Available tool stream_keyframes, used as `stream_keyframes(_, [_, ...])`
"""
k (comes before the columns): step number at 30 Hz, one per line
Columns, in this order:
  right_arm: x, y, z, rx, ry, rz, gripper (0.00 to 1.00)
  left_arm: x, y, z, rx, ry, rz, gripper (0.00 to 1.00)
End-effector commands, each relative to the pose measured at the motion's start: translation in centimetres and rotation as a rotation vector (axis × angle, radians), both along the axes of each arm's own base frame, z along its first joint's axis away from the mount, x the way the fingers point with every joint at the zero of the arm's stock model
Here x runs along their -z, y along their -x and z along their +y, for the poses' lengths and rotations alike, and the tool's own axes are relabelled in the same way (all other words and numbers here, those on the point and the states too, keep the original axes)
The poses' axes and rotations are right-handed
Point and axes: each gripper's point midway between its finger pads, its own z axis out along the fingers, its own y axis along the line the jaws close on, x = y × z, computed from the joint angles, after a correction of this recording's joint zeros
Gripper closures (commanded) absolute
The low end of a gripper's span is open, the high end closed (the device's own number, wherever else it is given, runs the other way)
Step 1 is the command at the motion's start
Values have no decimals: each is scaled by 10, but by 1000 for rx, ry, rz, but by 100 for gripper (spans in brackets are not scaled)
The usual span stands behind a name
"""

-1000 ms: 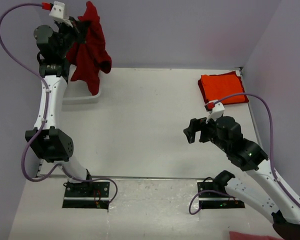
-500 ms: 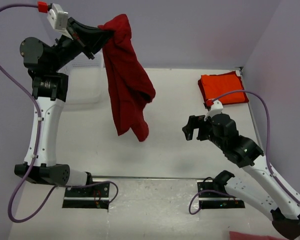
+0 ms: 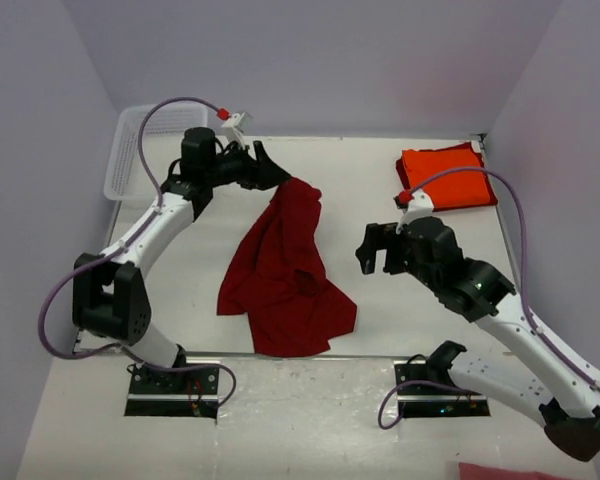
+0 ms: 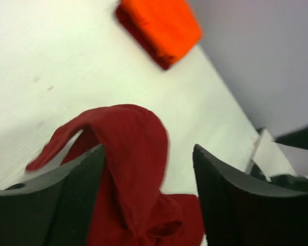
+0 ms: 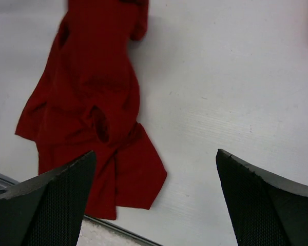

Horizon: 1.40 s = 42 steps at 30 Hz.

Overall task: Fold and stack the t-shirts
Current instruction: Move the tshirt to the center of the board

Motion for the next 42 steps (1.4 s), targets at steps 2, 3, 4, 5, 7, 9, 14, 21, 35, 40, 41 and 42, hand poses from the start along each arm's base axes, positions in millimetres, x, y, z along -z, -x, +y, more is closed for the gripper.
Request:
stream_keyframes(2, [19,-16,-1,100,171,56,1,-17,-43,27,-268,-128,-73,20])
stream_keyframes(3, [17,-18,-2,146,203,46,1,-25,-48,38,-371,-159,-100,6])
stream_keyframes(4, [20,-20,-5,179,242,49,1,-44,-36,37,-403,-177,-151,5])
stream_keyframes(5, [24,-19,-12,216,293,61,1,-44,-29,43,-445,-211,-142,6])
stream_keyframes(7, [23,-25,-11,314,311,49,1,-56,-19,61,-561,-245,-150,15])
stream_keyframes(9, [33,-29,6,257,268,82,1,-38,-5,69,-570,-282,-77,20])
stream_keyframes(14, [41,-28,79,-11,21,122,28,17,40,79,-576,-336,50,26])
stream_keyframes(21, [93,-49,127,-135,-15,272,48,92,82,92,-563,-418,201,32])
stream_keyframes(35, [156,-55,126,-45,-4,440,43,99,101,101,-542,-447,191,31])
stream_keyframes(40, [163,-44,109,31,40,409,45,106,103,101,-537,-456,207,31])
stream_keyframes(41, [162,-40,108,29,50,398,45,108,104,101,-539,-457,209,31])
stream_keyframes(42, [155,-36,107,22,40,379,44,108,103,102,-541,-458,209,31])
